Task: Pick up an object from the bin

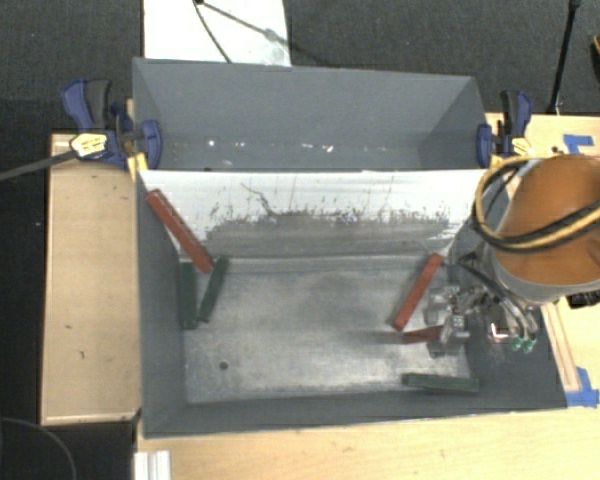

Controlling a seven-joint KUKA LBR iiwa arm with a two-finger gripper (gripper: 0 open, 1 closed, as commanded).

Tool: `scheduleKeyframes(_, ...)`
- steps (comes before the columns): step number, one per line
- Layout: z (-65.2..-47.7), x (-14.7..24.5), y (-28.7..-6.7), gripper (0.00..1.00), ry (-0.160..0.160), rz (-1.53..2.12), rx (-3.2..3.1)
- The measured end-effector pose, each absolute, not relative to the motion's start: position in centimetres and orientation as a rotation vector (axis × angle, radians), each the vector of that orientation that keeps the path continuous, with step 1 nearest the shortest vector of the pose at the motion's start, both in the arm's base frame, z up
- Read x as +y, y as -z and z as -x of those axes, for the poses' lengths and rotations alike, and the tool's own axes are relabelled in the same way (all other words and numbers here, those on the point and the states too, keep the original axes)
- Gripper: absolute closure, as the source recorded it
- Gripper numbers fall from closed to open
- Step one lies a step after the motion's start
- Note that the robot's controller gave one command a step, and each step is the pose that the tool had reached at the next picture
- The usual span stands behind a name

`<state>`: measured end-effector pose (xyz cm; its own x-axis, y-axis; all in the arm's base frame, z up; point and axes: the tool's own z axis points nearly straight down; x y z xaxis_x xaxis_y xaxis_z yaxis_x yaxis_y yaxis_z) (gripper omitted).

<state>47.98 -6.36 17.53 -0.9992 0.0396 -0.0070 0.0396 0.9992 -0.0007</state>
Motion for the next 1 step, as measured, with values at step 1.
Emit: scheduleKeyframes(1, -48.08, -6.37, -17.81, 1.00, 0.001, -0.061, 3.135)
